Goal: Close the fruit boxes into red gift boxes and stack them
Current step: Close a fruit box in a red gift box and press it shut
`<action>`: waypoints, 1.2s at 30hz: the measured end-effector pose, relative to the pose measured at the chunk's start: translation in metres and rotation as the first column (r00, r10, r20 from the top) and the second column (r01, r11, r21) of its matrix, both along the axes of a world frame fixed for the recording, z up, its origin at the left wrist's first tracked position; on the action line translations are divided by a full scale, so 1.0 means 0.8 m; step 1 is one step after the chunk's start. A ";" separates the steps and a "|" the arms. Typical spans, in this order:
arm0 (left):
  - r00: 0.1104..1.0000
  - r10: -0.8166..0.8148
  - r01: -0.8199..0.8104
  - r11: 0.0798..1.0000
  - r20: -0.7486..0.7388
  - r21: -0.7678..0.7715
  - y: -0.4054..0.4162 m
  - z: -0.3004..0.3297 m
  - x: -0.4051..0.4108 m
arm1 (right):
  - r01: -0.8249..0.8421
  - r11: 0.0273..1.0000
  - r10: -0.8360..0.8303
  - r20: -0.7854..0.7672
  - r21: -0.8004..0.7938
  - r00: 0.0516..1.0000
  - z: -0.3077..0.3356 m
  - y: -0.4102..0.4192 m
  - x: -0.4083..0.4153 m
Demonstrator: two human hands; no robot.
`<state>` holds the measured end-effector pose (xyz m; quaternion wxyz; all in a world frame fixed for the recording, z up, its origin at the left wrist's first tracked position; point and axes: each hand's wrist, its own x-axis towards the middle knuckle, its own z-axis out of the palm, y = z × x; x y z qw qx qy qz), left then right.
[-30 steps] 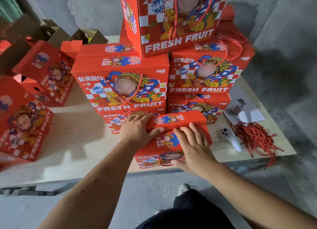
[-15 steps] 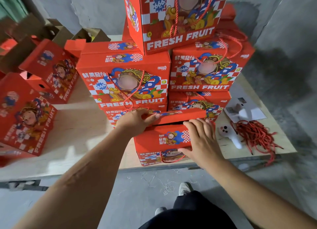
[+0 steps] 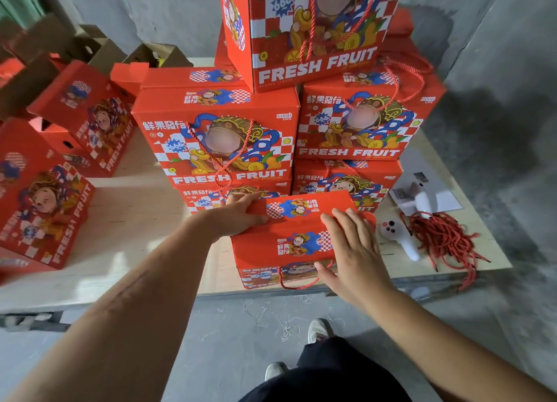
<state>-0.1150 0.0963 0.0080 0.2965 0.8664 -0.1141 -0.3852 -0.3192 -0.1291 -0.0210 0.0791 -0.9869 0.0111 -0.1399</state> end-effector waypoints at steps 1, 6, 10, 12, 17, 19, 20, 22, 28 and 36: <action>0.999 0.037 -0.038 0.998 -0.017 -0.042 0.001 0.000 0.000 | 0.004 1.000 -0.005 -0.020 -0.006 1.000 0.002 -0.001 0.006; 0.862 -0.043 -0.019 0.993 0.505 0.117 0.002 -0.011 -0.019 | 0.063 0.987 -0.088 -0.169 -0.147 0.982 0.003 0.000 0.031; 0.534 -0.133 0.150 0.987 0.835 0.061 -0.002 -0.013 -0.056 | 0.059 0.979 -0.097 -0.192 -0.196 0.976 0.003 -0.006 0.051; 0.497 -0.250 0.193 0.965 0.831 0.176 -0.007 -0.024 -0.080 | 0.063 0.983 -0.108 -0.261 -0.175 0.959 0.003 -0.007 0.059; 0.458 -0.386 0.083 0.916 0.801 0.394 -0.014 -0.037 -0.103 | 0.038 0.999 -0.039 -0.425 -0.011 0.904 0.000 -0.007 0.071; 0.463 -0.415 0.066 0.897 0.783 0.436 -0.020 -0.034 -0.100 | 0.047 0.999 -0.046 -0.447 -0.011 0.893 0.004 -0.006 0.075; 0.469 -0.420 0.059 0.893 0.777 0.447 -0.023 -0.033 -0.099 | 0.047 0.998 -0.059 -0.433 -0.040 0.899 0.005 -0.005 0.075; 0.460 -0.412 0.064 0.899 0.786 0.434 -0.024 -0.032 -0.101 | 0.036 0.990 -0.080 -0.339 -0.134 0.937 0.006 -0.002 0.070; 0.372 -0.310 0.072 0.949 0.875 0.305 -0.020 -0.043 -0.117 | -0.002 0.963 -0.039 -0.148 -0.269 0.988 -0.002 -0.008 0.056; 0.403 -0.273 0.026 0.957 0.873 0.288 -0.022 -0.049 -0.113 | 0.023 0.982 -0.087 -0.337 -0.189 0.938 0.003 -0.007 0.075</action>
